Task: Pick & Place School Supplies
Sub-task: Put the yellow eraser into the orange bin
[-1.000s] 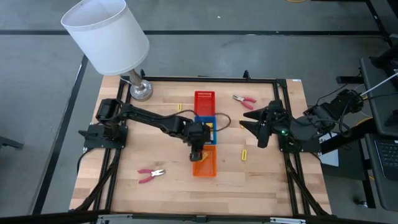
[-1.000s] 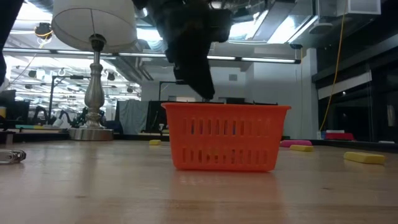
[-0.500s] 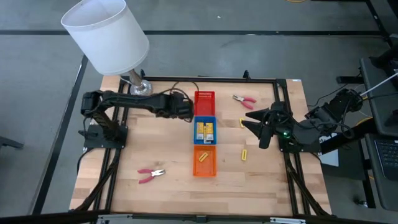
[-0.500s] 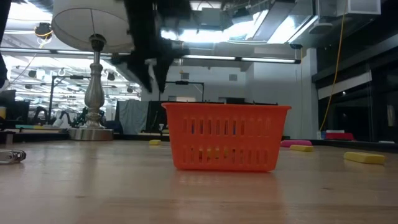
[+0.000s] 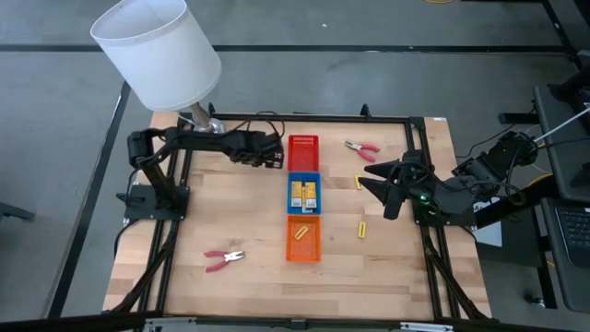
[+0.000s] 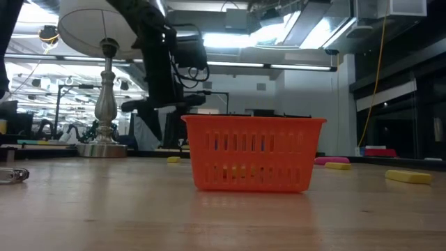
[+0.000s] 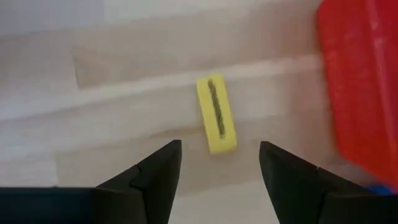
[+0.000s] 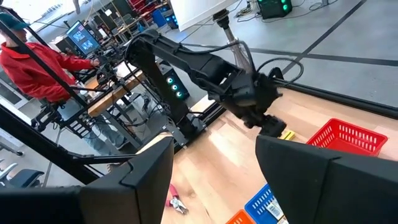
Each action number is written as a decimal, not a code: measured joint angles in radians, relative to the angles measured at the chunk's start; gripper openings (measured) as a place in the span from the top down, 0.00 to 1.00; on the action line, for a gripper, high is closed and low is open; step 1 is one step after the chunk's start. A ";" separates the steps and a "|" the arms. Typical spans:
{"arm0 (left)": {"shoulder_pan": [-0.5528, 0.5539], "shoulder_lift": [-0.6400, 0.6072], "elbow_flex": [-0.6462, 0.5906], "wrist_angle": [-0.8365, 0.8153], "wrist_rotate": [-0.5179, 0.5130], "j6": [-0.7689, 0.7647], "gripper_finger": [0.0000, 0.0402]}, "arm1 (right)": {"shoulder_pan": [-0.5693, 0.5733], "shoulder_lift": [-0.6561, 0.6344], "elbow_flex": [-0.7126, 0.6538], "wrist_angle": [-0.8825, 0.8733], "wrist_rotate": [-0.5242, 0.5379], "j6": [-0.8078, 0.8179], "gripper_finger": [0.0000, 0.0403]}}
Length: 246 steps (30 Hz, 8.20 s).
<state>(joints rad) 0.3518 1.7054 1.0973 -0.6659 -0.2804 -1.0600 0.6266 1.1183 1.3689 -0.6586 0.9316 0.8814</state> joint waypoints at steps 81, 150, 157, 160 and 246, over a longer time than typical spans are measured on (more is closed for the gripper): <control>-0.566 0.151 0.241 0.183 0.289 0.487 0.80 | 0.000 0.000 0.000 0.023 0.070 0.079 0.42; -0.482 -0.306 0.249 -0.206 -0.324 0.502 0.47 | -0.123 0.178 -0.726 -0.028 -0.792 1.250 0.40; -0.497 -0.305 0.249 -0.207 -0.324 0.523 0.47 | -0.153 0.297 -0.726 0.114 -0.830 1.205 0.42; -0.504 -0.305 0.249 -0.207 -0.325 0.523 0.47 | -0.156 0.350 -0.722 0.130 -0.857 1.204 0.43; -0.575 -0.305 0.250 -0.378 -0.384 0.415 0.47 | -0.236 0.686 -0.033 0.202 -0.834 0.585 0.68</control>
<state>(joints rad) -0.2230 1.4006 1.3472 -1.0437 -0.6649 -0.6453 0.3904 1.8042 1.3357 -0.4565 0.0971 1.4660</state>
